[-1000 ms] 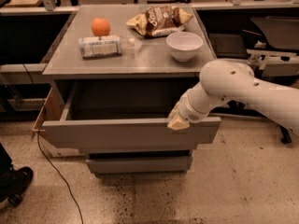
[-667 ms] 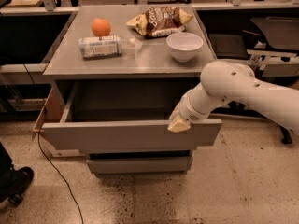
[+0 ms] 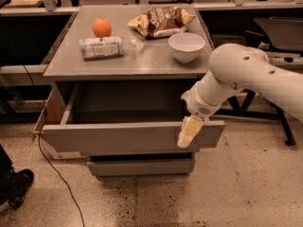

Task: Open top drawer

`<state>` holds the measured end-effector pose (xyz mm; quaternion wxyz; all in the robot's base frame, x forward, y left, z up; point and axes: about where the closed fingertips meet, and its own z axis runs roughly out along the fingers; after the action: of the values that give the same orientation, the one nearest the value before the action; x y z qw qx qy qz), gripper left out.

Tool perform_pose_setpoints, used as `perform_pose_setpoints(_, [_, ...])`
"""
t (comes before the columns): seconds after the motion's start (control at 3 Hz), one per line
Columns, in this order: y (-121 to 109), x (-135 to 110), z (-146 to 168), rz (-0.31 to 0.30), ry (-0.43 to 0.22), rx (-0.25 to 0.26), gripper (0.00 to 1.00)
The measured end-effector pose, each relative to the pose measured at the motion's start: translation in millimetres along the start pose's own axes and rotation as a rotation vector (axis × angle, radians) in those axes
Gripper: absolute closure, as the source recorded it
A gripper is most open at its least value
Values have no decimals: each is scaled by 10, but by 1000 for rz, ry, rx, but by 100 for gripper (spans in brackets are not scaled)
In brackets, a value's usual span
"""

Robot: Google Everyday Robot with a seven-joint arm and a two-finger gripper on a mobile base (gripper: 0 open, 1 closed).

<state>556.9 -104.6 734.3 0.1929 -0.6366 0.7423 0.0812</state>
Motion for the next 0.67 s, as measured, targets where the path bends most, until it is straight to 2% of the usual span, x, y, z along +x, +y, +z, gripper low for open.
perform_pose_setpoints(0.33, [-71, -38, -140, -16, 2, -7, 16])
perform_pose_setpoints(0.67, [-251, -102, -195, -27, -8, 1, 47])
